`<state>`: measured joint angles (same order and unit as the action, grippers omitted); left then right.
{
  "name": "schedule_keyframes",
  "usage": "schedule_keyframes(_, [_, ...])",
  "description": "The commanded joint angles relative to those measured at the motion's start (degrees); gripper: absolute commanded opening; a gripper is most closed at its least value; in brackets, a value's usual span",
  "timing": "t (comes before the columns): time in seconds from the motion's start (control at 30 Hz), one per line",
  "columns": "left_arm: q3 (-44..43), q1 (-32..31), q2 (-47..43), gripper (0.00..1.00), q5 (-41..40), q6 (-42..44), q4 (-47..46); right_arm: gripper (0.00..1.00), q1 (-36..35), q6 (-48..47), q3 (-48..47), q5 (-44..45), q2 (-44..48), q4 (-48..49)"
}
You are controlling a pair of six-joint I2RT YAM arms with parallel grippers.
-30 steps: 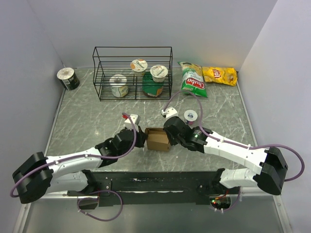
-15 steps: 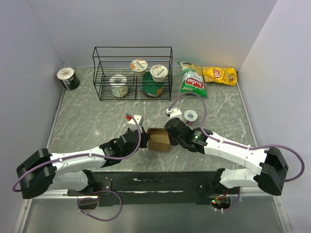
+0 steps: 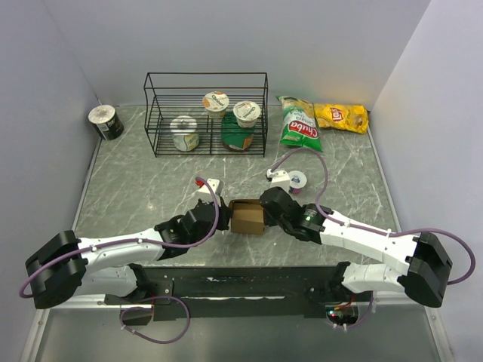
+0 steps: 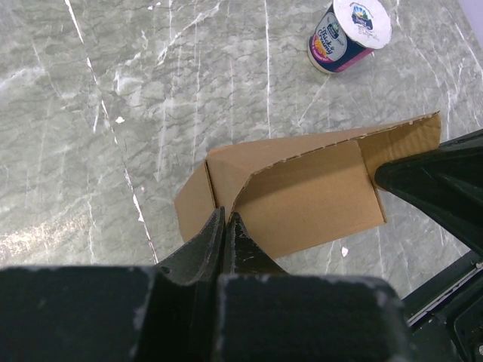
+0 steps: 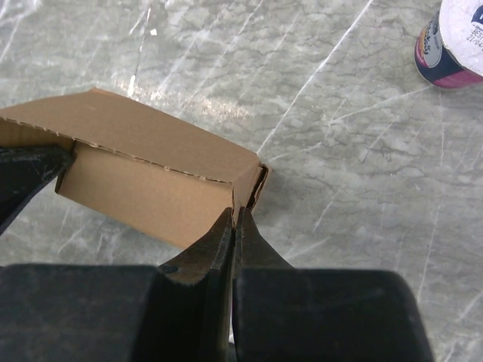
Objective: Fold the paper box
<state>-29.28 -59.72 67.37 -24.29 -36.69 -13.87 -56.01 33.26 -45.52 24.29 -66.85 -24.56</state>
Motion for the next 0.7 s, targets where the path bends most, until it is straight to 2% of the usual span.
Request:
schedule_keyframes(0.0, [-0.6, -1.45, 1.44, 0.01, 4.43, -1.98, 5.78, 0.0, -0.59, 2.25, 2.19, -1.27, 0.23, 0.83])
schedule_keyframes(0.33, [-2.54, -1.45, 1.88, 0.01, 2.24, -3.12, 8.86, 0.0, -0.68, 1.81, 2.71, 0.75, 0.58, -2.51])
schedule_keyframes(0.67, [-2.8, -1.36, 1.88, 0.01, 1.79, -4.27, 9.21, 0.0, -1.56, 3.92, 5.61, -0.47, 0.32, -1.72])
